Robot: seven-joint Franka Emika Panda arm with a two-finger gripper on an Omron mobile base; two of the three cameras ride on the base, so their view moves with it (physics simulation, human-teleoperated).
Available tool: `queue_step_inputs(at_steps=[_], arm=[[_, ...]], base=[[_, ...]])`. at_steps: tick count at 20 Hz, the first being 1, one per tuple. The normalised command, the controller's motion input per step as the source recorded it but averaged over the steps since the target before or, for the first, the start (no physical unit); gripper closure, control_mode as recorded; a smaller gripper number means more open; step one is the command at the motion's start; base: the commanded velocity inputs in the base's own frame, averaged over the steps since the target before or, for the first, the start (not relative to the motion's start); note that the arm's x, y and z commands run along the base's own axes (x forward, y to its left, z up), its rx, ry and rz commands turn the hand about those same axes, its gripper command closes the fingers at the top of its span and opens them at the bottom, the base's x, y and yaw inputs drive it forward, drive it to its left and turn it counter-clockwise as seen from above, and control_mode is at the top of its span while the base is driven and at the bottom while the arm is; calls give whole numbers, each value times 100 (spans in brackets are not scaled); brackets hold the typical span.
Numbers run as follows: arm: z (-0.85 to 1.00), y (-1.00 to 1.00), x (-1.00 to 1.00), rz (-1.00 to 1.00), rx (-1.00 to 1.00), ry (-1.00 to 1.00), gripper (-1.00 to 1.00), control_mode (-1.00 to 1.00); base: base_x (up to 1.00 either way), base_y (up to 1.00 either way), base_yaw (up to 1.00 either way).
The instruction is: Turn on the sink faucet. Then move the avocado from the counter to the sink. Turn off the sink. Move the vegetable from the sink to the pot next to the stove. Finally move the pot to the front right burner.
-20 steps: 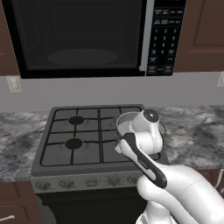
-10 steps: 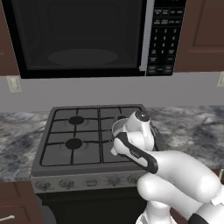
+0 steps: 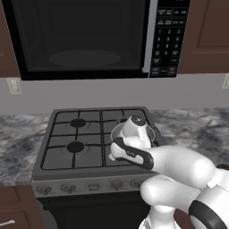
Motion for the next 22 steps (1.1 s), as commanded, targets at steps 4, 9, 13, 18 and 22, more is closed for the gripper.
queue_step_inputs(at_steps=[4, 9, 13, 18, 22], arm=[[-11, 2, 0, 2, 0, 0, -100, -100], [7, 0, -13, 0, 0, -7, -100, -100], [27, 0, -21, 0, 0, -7, -100, -100], [19, 0, -23, 0, 0, -5, -100, -100], [29, 0, -20, 0, 0, -2, -100, -100]], base=[[0, 0, 0], [0, 0, 0], [0, 0, 0], [0, 0, 0], [0, 0, 0]])
